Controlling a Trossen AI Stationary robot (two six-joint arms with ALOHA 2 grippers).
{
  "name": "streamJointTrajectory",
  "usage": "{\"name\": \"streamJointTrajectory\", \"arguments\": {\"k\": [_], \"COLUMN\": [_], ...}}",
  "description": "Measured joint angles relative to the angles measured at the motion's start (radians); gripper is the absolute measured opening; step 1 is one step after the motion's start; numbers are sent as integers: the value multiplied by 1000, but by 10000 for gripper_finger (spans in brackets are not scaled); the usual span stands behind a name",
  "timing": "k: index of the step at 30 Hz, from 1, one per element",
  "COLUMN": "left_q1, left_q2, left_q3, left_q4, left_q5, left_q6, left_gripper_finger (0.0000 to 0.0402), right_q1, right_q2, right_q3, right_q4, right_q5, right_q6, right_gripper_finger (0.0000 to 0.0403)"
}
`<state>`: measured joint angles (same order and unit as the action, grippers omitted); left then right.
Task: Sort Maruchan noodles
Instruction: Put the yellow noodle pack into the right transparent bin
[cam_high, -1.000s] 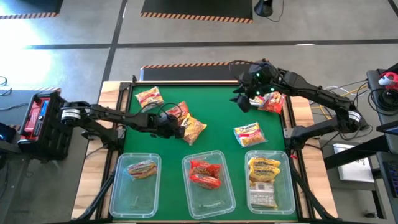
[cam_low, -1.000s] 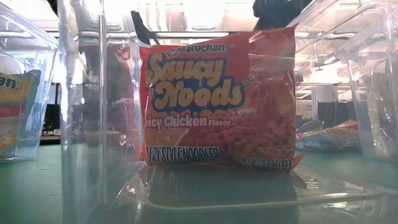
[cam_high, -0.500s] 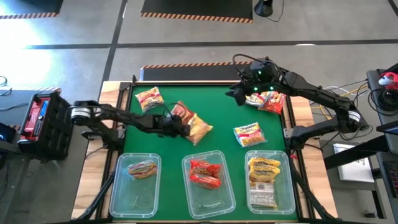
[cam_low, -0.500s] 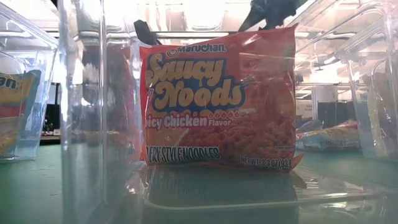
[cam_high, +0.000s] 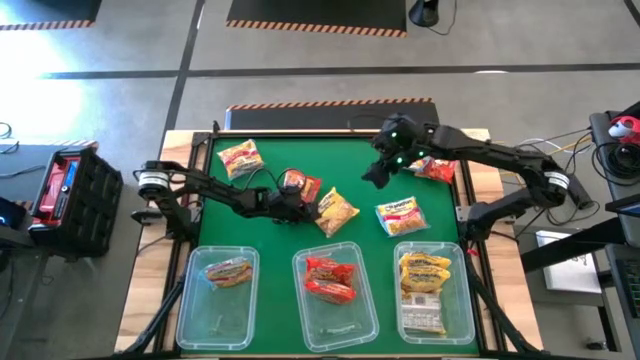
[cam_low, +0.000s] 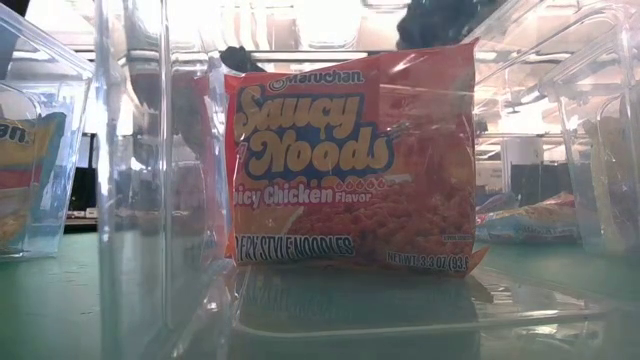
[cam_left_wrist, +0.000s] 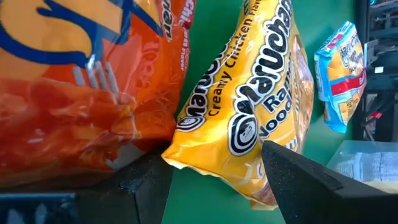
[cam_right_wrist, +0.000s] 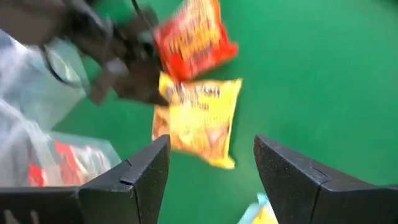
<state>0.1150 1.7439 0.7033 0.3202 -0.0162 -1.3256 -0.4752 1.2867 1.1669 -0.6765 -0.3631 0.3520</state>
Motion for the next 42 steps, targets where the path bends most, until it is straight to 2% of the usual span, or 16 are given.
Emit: {"name": "streamJointTrajectory", "arguments": {"k": [10, 12, 17, 20, 22, 24, 28, 34, 42], "left_q1": [20, 35, 106, 157, 179, 182, 139, 107, 97], "left_q2": [-1, -1, -1, -1, -1, -6, -27, -58, -124], "left_q3": [0, 0, 0, 0, 0, -1, 0, -1, -1], "left_q4": [36, 48, 46, 46, 47, 54, 71, 51, -168], "left_q5": [-26, -31, -134, -159, -132, -56, 65, 82, 81], "left_q6": [-14, -11, -7, 24, 27, 33, 38, 32, 61], "left_gripper_finger": [228, 228, 228, 228, 228, 228, 228, 228, 228], "right_q1": [8, 9, 11, 18, 24, 35, 68, 128, 150], "right_q2": [121, 138, 181, 204, 220, 231, 255, 310, 385], "right_q3": [-165, -178, -186, -186, -182, -177, -174, -174, -175], "right_q4": [214, 244, 260, 280, 285, 296, 315, 358, 428], "right_q5": [-211, -215, -213, -214, -216, -223, -244, -242, -239], "right_q6": [48, 47, 31, 30, 31, 32, 32, 32, 33], "right_gripper_finger": [219, 219, 219, 219, 219, 219, 219, 219, 219]}}
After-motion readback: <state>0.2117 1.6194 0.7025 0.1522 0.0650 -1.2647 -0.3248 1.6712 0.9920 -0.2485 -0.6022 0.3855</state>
